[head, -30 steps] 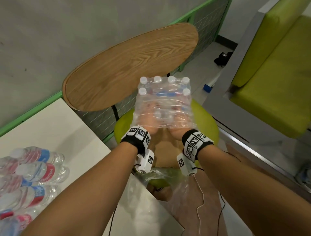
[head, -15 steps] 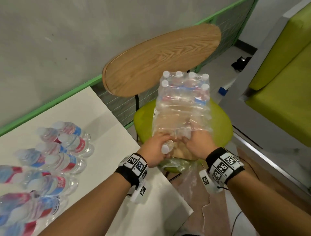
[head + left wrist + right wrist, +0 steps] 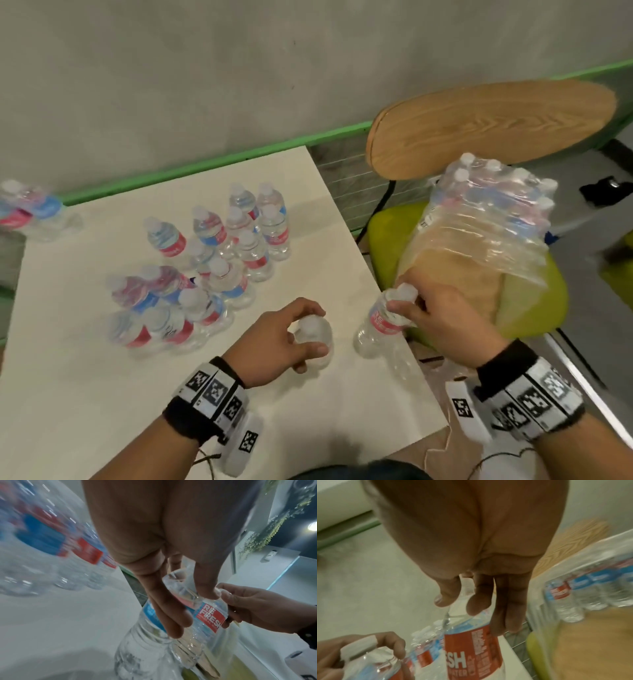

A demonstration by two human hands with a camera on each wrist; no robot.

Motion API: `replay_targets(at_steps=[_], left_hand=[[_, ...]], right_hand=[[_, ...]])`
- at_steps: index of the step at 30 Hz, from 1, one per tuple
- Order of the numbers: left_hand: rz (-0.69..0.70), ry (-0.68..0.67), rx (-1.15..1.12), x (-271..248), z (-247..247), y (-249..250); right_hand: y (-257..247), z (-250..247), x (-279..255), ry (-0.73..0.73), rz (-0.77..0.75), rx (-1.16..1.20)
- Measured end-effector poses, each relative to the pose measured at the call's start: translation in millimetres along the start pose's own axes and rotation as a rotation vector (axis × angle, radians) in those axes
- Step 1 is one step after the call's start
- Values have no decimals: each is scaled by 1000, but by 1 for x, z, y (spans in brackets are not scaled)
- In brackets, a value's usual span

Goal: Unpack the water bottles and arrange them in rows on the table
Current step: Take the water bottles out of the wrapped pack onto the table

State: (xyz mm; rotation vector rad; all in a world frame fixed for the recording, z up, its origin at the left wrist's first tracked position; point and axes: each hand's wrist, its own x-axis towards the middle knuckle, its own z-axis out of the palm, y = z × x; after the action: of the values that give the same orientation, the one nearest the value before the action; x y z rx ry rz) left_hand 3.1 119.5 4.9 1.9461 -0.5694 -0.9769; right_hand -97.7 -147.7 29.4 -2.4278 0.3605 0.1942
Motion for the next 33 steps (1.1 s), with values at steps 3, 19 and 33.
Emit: replay_targets(at_steps=[3,19,33], left_hand=[[-61,103,14,-37,-24,-24],[-335,746,-16,-166,-119,-178],[-242,829,26,-130,-167,-195]], right_hand=[[-40,23,12,-98,-123,-45],[-207,191,43,-419,-468,-213],[-287,254,78,-257,-492,-273]])
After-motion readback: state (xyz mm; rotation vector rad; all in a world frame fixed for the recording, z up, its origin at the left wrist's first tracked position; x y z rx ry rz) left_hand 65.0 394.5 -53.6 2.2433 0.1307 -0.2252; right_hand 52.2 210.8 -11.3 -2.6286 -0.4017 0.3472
